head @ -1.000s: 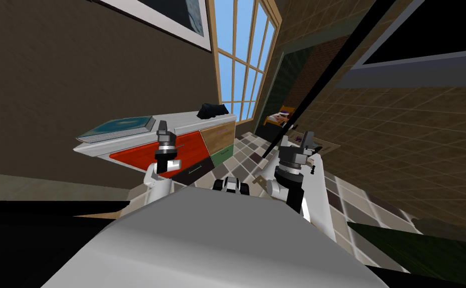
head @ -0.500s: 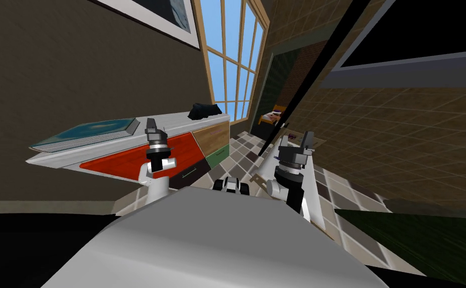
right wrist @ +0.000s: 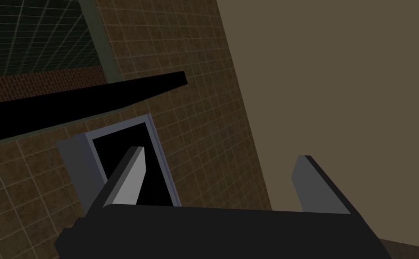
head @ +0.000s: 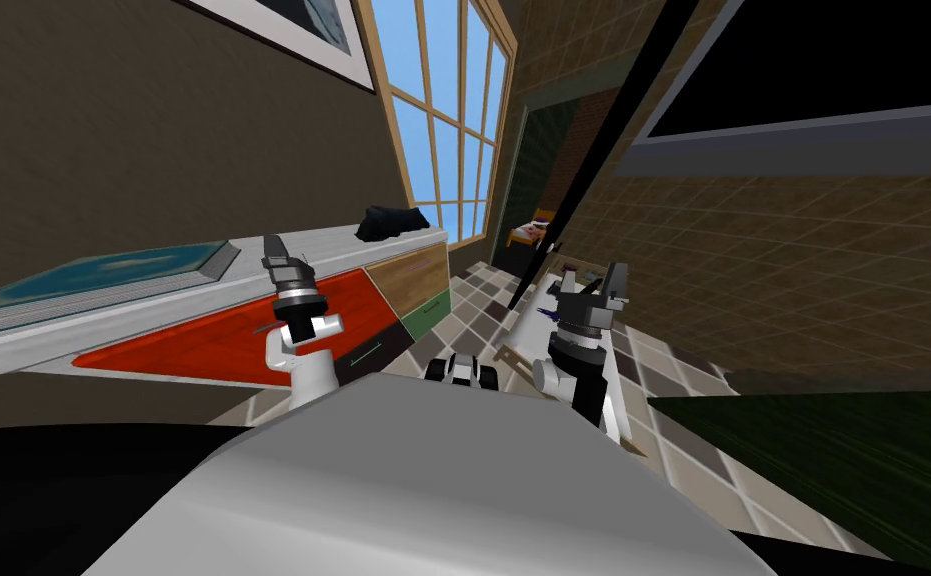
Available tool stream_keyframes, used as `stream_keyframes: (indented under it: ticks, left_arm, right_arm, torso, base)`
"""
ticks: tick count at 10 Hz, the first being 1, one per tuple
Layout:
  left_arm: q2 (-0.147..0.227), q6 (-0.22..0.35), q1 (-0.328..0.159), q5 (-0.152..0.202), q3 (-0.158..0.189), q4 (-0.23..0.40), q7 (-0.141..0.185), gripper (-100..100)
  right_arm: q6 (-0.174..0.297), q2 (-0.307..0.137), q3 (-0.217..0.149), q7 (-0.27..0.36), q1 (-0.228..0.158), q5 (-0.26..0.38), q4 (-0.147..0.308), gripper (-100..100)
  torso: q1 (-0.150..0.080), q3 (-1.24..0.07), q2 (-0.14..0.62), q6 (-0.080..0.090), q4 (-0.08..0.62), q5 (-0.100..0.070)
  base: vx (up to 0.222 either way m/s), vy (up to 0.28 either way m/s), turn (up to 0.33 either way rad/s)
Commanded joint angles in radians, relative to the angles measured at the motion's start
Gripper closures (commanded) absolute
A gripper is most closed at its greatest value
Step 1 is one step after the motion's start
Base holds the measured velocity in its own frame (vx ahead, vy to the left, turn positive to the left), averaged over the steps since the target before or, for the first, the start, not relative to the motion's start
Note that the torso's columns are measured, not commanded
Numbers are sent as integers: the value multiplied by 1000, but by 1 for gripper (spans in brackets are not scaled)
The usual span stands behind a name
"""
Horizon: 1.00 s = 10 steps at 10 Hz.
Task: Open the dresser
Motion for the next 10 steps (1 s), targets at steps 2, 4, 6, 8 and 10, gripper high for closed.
stream_keyframes:
  ticks: [2, 4, 6, 8, 10]
  left_arm:
    - [2, -3, -75, -25, 107, 80, 1, -100]
    - [0, -5, -107, -37, 163, 113, 1, -100]
    - [-3, -6, -139, -49, 216, 147, 2, -100]
    - [-6, -8, -170, -60, 273, 181, 2, -100]
    - [-10, -9, -201, -72, 326, 215, 3, -100]
  right_arm:
    - [0, 0, 0, 0, 0, 0, 0, 0]
    - [0, 0, 0, 0, 0, 0, 0, 0]
    - [0, 0, 0, 0, 0, 0, 0, 0]
    - [0, 0, 0, 0, 0, 0, 0, 0]
    - [0, 0, 0, 0, 0, 0, 0, 0]
  torso:
    - [1, -1, -1, 0, 0, 0]
    - [1, 0, 0, 0, 0, 0]
    - [1, 0, 0, 0, 0, 0]
    - [1, 0, 0, 0, 0, 0]
    - [1, 0, 0, 0, 0, 0]
  base:
    - [43, -55, -144]
    - [33, -47, -155]
    - [35, -48, -157]
    - [29, -48, -144]
    - [40, -48, -148]
